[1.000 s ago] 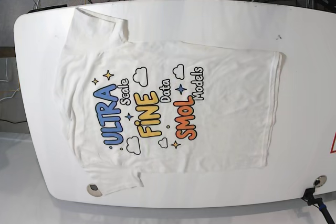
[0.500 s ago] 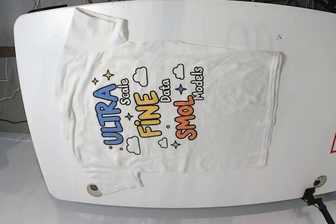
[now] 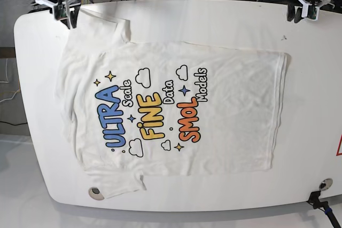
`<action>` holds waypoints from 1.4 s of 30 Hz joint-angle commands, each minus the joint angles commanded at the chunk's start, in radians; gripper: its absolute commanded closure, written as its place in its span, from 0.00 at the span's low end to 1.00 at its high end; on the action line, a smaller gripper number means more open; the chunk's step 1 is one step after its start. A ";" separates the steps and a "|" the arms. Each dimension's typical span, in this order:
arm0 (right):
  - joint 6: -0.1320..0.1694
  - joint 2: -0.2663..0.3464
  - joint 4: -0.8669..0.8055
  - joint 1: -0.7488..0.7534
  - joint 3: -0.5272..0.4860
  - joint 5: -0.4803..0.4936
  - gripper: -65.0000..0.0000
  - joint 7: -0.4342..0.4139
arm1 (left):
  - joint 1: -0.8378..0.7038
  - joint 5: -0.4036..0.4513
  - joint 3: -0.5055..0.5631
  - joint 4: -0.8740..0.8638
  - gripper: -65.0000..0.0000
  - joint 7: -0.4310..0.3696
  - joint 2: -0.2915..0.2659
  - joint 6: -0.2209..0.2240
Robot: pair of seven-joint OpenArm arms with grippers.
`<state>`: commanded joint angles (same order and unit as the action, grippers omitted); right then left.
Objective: Fold the T-shirt properly
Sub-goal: 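Move both grippers down toward the shirt's shoulder corners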
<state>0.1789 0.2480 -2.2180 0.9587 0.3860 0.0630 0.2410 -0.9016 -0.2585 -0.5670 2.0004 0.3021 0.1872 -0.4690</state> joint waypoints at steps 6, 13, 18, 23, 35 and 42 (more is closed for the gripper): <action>0.000 0.038 -0.004 -0.063 -0.002 -0.058 0.86 0.041 | 0.162 0.030 -0.006 -0.026 0.78 0.117 0.014 -0.006; -0.001 0.050 -0.007 -0.114 -0.007 -0.101 0.81 0.093 | 0.270 0.117 0.013 -0.052 0.63 0.021 0.052 0.006; 0.015 0.045 0.012 -0.129 0.000 -0.093 0.85 0.092 | 0.270 0.093 0.011 -0.049 0.65 0.007 0.062 -0.015; 0.031 0.047 0.019 -0.145 0.000 -0.095 0.86 0.090 | 0.304 0.087 0.032 -0.060 0.65 0.021 0.126 -0.023; 0.054 0.051 0.063 -0.234 -0.039 -0.144 0.86 0.098 | 0.318 0.080 0.067 -0.068 0.65 0.019 0.224 -0.035; 0.085 0.049 0.076 -0.242 -0.046 -0.134 0.85 0.100 | 0.319 0.080 0.065 -0.067 0.65 0.015 0.209 -0.028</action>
<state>0.2635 0.2969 -2.1420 0.7170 0.3400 -0.0706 0.3415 -0.5825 -0.1783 -0.5018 1.9332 0.3167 0.3963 -0.4971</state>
